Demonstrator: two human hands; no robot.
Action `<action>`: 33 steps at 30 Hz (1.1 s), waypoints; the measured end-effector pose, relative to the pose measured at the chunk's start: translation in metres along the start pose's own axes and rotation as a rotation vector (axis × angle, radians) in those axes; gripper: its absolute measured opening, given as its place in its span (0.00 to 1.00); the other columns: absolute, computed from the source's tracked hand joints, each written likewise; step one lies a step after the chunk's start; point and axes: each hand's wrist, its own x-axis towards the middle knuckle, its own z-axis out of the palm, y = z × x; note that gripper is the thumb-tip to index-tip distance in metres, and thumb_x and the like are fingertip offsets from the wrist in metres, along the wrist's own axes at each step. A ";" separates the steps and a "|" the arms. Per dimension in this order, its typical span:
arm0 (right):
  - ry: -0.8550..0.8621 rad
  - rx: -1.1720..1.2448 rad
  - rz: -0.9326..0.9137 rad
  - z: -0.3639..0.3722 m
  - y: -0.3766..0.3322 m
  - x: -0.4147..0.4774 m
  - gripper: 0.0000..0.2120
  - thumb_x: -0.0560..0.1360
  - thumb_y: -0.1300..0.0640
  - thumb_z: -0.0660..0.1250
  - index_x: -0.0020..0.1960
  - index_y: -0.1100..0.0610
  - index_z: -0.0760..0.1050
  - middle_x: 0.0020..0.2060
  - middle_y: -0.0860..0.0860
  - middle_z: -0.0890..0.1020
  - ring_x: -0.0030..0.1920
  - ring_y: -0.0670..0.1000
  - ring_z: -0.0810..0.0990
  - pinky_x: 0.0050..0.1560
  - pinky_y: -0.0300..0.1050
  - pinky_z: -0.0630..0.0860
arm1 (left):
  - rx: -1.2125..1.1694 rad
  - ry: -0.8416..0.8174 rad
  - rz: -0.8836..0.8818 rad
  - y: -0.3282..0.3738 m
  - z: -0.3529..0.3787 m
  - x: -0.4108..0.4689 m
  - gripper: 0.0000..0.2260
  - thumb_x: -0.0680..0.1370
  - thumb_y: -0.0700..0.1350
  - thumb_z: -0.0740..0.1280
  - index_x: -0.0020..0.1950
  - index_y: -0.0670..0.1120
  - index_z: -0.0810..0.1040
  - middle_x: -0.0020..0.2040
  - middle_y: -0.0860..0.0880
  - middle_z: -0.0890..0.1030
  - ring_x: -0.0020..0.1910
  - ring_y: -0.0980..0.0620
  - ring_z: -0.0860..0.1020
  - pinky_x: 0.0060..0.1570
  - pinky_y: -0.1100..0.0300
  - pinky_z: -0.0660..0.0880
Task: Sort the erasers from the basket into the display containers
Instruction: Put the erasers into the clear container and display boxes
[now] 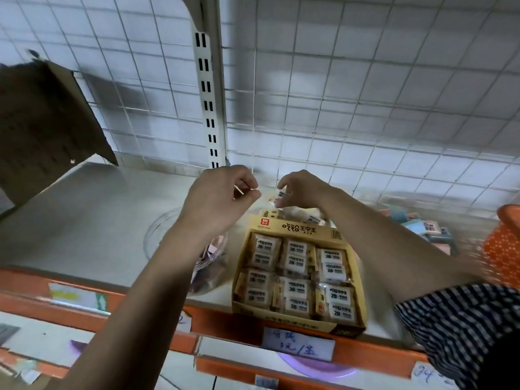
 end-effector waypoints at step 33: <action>0.730 0.721 0.203 0.017 0.054 -0.189 0.05 0.74 0.61 0.71 0.49 0.57 0.79 0.43 0.55 0.84 0.46 0.56 0.82 0.48 0.59 0.78 | 0.480 -0.743 0.444 0.022 0.131 0.132 0.22 0.75 0.50 0.72 0.67 0.46 0.75 0.61 0.48 0.79 0.58 0.48 0.75 0.53 0.57 0.71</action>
